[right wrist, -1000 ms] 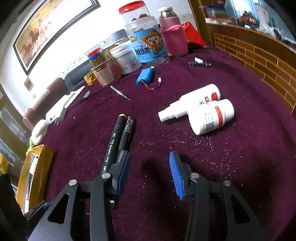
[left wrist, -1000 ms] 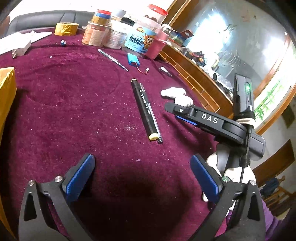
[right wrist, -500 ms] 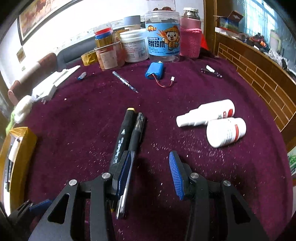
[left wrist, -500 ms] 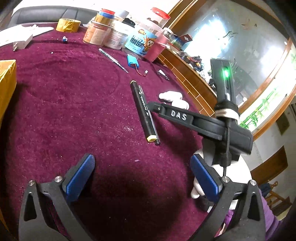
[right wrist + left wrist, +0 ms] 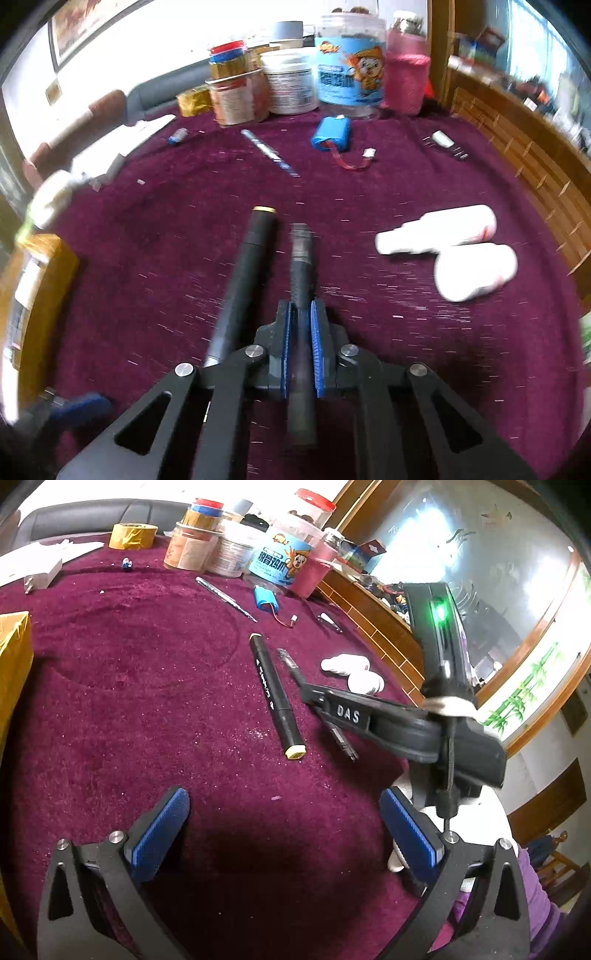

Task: Organize rigid objects
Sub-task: 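Lift the clear pen off the table with the right tool, then grasp the yellow-capped black marker with the left tool while the right holds the pen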

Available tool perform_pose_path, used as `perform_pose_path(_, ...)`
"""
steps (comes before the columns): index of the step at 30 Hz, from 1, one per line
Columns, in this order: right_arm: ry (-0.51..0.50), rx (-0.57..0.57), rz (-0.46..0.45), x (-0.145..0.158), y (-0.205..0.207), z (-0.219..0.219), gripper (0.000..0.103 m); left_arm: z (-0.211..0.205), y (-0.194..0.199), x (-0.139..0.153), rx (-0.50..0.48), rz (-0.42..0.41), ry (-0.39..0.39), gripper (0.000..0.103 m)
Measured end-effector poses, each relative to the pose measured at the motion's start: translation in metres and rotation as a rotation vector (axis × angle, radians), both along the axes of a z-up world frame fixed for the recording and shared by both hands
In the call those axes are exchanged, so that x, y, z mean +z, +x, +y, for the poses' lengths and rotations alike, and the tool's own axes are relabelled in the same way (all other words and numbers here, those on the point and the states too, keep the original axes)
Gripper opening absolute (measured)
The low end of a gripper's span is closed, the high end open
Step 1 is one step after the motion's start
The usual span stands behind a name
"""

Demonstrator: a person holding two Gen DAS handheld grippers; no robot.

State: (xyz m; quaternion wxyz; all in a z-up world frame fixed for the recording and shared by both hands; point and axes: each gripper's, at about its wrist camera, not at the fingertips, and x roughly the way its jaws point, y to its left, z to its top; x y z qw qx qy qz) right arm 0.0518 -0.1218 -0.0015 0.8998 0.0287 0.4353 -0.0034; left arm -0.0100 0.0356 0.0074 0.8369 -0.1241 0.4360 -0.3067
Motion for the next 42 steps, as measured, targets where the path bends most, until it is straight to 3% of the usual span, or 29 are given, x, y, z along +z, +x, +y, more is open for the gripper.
perform_pose_path(4, -0.014, -0.034, -0.018, 0.000, -0.003, -0.010, 0.009, -0.002, 0.000, 0.000, 0.000, -0.005, 0.017, 0.103)
perform_pose_path(11, 0.091, -0.029, -0.036, 0.000, -0.010, -0.027, 0.009, -0.017, -0.004, 0.001, -0.001, -0.028, 0.124, 0.103)
perform_pose_path(18, 0.156, -0.022, -0.049, -0.003, -0.011, -0.034, 0.012, -0.058, -0.010, -0.006, 0.015, -0.076, 0.444, 0.103)
perform_pose_path(20, 0.186, -0.006, -0.054, -0.003, -0.011, -0.035, 0.019, -0.065, -0.009, -0.009, 0.021, -0.084, 0.502, 0.103)
perform_pose_path(25, 0.154, 0.018, -0.049, -0.003, -0.010, -0.028, 0.024, -0.063, -0.008, -0.010, 0.031, -0.084, 0.504, 0.103)
perform_pose_path(32, -0.040, 0.045, -0.018, -0.001, -0.006, -0.002, 0.023, -0.065, -0.009, -0.010, 0.031, -0.086, 0.514, 0.103)
perform_pose_path(34, -0.026, 0.045, -0.010, -0.001, -0.007, -0.005, 0.018, -0.066, -0.009, -0.010, 0.031, -0.087, 0.516, 0.103)
perform_pose_path(35, -0.018, 0.041, -0.005, 0.000, -0.007, -0.007, 0.009, -0.065, -0.009, -0.010, 0.029, -0.086, 0.516, 0.103)
perform_pose_path(38, 0.059, 0.022, 0.029, 0.002, -0.015, -0.018, 0.008, -0.062, -0.010, -0.008, 0.019, -0.080, 0.499, 0.103)
perform_pose_path(40, 0.098, 0.009, 0.038, 0.002, -0.024, -0.028, 0.008, -0.058, -0.011, -0.006, 0.022, -0.075, 0.477, 0.093)
perform_pose_path(42, 0.144, 0.003, 0.046, 0.002, -0.032, -0.038, 0.008, -0.048, -0.012, 0.000, 0.038, -0.062, 0.425, 0.060)
